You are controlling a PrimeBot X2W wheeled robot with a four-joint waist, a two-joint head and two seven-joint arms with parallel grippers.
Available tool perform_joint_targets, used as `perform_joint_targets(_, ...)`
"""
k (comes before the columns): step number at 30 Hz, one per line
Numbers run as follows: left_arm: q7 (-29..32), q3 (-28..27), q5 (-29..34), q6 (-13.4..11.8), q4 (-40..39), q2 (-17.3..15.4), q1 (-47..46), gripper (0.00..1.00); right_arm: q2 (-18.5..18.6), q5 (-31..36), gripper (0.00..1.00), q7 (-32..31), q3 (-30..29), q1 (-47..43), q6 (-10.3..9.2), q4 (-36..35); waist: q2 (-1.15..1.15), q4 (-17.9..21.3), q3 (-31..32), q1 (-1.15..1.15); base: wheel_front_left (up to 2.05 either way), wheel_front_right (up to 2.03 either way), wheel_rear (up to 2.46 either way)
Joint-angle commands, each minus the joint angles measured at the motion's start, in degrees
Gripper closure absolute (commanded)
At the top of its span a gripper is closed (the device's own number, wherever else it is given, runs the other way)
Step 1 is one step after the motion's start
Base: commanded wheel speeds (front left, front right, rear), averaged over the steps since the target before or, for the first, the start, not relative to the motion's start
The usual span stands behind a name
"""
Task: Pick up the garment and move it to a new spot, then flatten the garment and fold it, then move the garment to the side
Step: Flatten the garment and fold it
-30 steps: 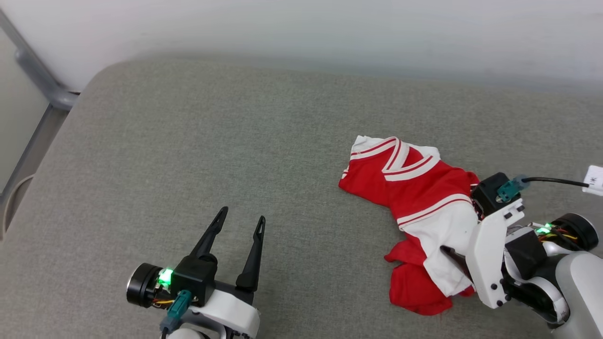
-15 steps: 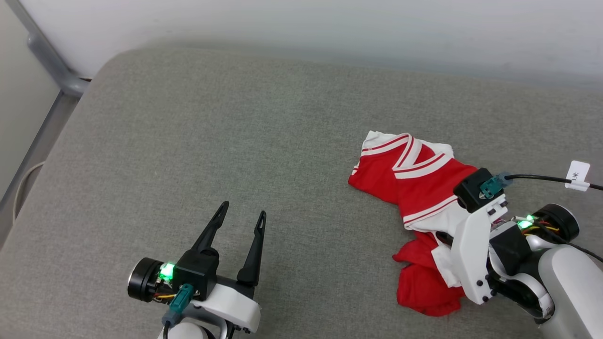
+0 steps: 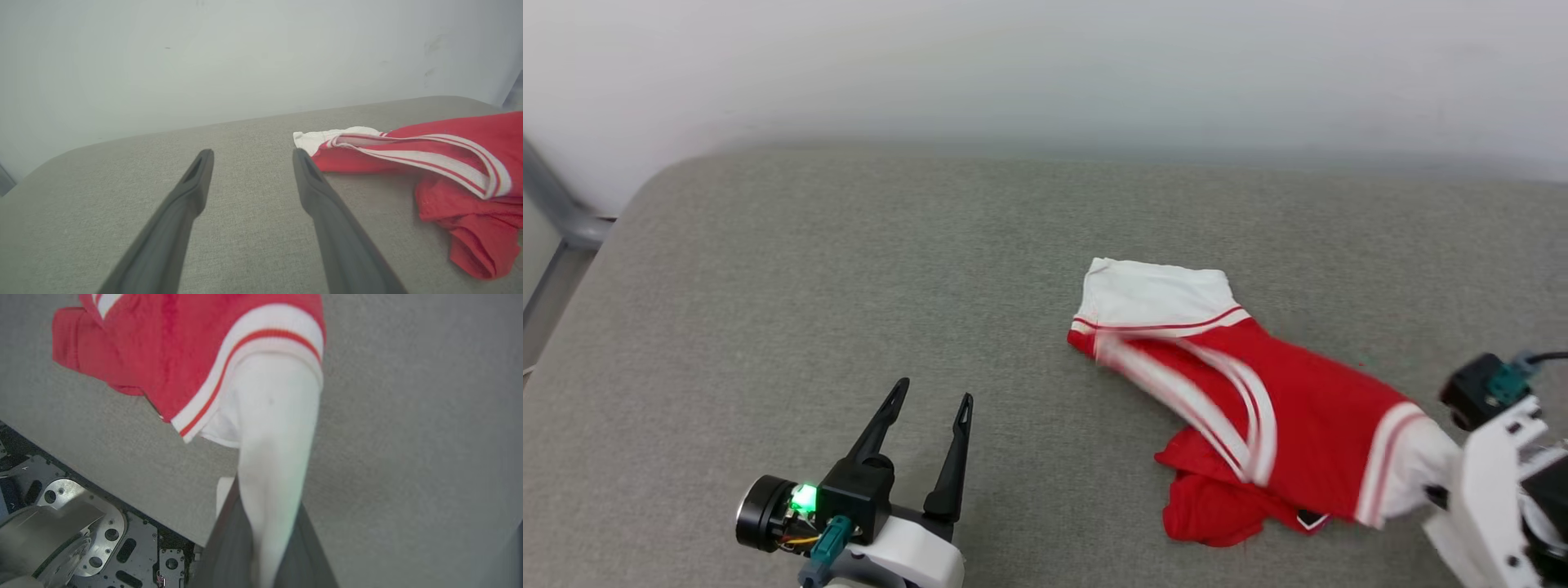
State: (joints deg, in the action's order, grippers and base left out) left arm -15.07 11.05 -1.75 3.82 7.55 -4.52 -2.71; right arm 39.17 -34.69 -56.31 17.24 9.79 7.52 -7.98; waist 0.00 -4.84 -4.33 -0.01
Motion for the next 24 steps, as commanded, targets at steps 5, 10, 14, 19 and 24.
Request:
perform_joint_targets(5, -0.15, 0.10, 0.54, 0.29, 0.06, -0.06, -0.29, 0.00, 6.63, -0.01, 1.00, -3.02, -3.48, -4.41, -0.06, 2.15, 0.00, 2.13, -0.20, 0.01, 0.00, 0.00, 0.00)
perform_joint_targets(10, -0.15, 0.51, 0.72, 0.64, 0.21, -0.03, -1.21, 0.00, 10.62, 4.34, 1.00, 1.68, -4.94, -4.56, -0.07, 8.69, 0.00, 2.53, -0.85, 0.01, 0.00, 0.00, 0.00)
perform_joint_targets(14, -0.15, 0.55, 0.94, 0.76, 0.19, -0.28, -1.76, 0.00, 12.48, 9.60, 1.00, 8.18, -3.73, -1.79, -0.07, 14.59, 0.00, 2.45, -1.95, 0.01, 0.00, 0.00, 0.00)
perform_joint_targets(19, -0.15, 0.59, 1.04, 0.91, 0.41, -0.41, -2.91, 0.00, 10.53, 13.84, 0.78, 16.24, -1.65, 2.16, -0.08, 23.34, 0.00, 1.88, -3.54, 0.01, 0.00, 0.00, 0.00)
perform_joint_targets(24, -0.15, 0.42, 0.88, 0.75, 0.67, -0.36, -3.56, 0.00, 7.73, 14.59, 0.00, 21.34, -0.37, 5.76, -0.08, 29.79, 0.00, 1.67, -4.23, 0.01, 0.00, 0.00, 0.00)
